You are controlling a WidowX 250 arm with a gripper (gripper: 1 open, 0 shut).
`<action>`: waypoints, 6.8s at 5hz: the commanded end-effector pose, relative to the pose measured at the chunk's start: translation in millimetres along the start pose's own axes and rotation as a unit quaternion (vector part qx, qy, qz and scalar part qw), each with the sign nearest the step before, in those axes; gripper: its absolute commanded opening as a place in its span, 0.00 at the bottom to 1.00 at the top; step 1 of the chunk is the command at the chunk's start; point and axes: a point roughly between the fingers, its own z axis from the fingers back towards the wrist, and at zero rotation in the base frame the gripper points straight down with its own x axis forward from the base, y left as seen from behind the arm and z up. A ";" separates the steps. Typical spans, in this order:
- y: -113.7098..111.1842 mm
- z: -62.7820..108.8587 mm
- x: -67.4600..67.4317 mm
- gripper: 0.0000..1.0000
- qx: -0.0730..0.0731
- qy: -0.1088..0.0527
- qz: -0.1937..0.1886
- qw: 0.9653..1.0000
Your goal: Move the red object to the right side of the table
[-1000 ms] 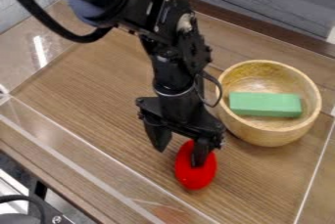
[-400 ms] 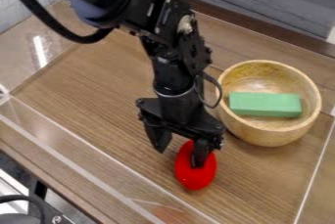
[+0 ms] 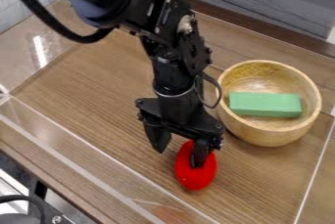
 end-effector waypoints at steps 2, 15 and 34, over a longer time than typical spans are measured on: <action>-0.1 11.7 9.0 1.00 0.000 -0.016 0.008 1.000; 27.1 81.9 28.5 1.00 0.018 -0.029 0.044 0.998; -32.5 -1.2 9.2 1.00 -0.025 -0.006 -0.030 0.999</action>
